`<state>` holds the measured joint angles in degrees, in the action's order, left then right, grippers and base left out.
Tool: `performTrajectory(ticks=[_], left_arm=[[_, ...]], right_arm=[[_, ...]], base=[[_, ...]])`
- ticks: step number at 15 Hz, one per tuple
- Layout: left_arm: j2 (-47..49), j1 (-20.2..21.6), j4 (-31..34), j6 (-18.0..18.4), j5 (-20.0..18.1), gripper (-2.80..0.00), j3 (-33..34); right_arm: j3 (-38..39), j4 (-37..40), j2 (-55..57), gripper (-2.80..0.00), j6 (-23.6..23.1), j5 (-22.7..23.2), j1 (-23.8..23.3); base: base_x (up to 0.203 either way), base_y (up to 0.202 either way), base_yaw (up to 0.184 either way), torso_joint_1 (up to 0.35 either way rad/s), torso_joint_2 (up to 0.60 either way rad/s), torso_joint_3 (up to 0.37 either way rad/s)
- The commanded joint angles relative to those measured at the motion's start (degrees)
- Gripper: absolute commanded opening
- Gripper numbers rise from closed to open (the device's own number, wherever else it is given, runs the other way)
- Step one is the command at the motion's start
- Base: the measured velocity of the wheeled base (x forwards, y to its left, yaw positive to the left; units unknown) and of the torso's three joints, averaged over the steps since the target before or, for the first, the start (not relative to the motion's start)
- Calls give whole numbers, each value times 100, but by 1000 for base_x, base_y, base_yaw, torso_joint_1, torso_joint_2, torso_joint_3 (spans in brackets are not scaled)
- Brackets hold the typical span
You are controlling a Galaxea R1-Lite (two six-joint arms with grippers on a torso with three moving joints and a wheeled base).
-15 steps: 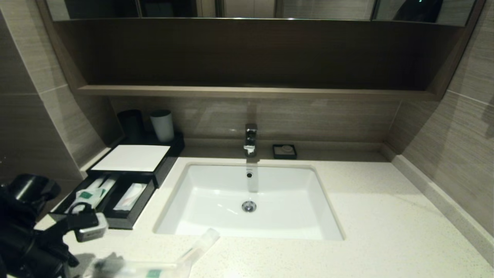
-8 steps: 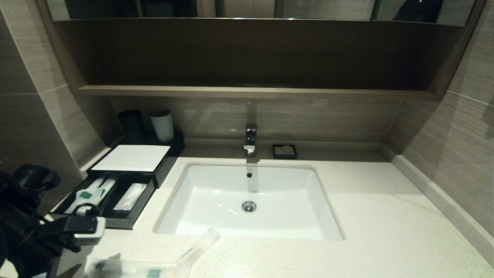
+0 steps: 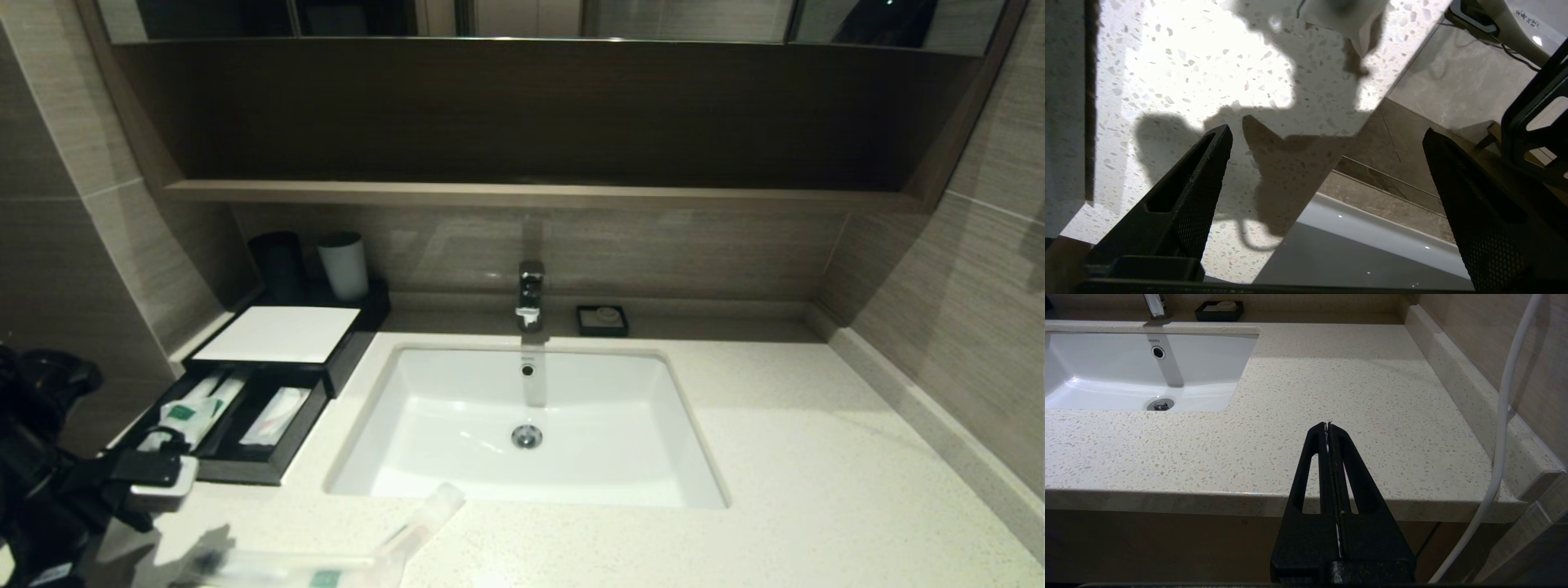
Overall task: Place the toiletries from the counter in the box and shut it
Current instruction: Pick up the bathroom toiletry
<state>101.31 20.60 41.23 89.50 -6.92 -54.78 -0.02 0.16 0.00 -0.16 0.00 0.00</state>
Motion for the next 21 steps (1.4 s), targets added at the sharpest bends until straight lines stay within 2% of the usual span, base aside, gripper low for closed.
performTrajectory(ticks=[1,4,6,8,13,18,21], left_arm=[[125,-57,13,50,-49,0,-54],[50,-374,83,-105,-236,0,-62],[56,-829,51,-656,-345,0,-98],[119,-1205,36,-952,-355,0,-77],[190,-1515,8,-995,-345,0,183],[286,-1464,-343,-956,-32,0,94],[222,-1418,-221,-925,-5,0,-83]], right_arm=[[-3,2,0,-280,-2,0,0],[1,2,-9,-280,-2,0,0],[2,2,-9,-280,-2,0,0],[2,-7,-9,-280,-2,0,0],[2,2,0,-280,-2,0,0],[-4,2,0,-280,-2,0,0],[1,2,0,-280,-2,0,0]], base=[[0,0,0,0,0,0],[0,0,0,0,0,0],[0,0,0,0,0,0],[0,0,0,0,0,0],[0,0,0,0,0,0],[0,0,0,0,0,0],[0,0,0,0,0,0]])
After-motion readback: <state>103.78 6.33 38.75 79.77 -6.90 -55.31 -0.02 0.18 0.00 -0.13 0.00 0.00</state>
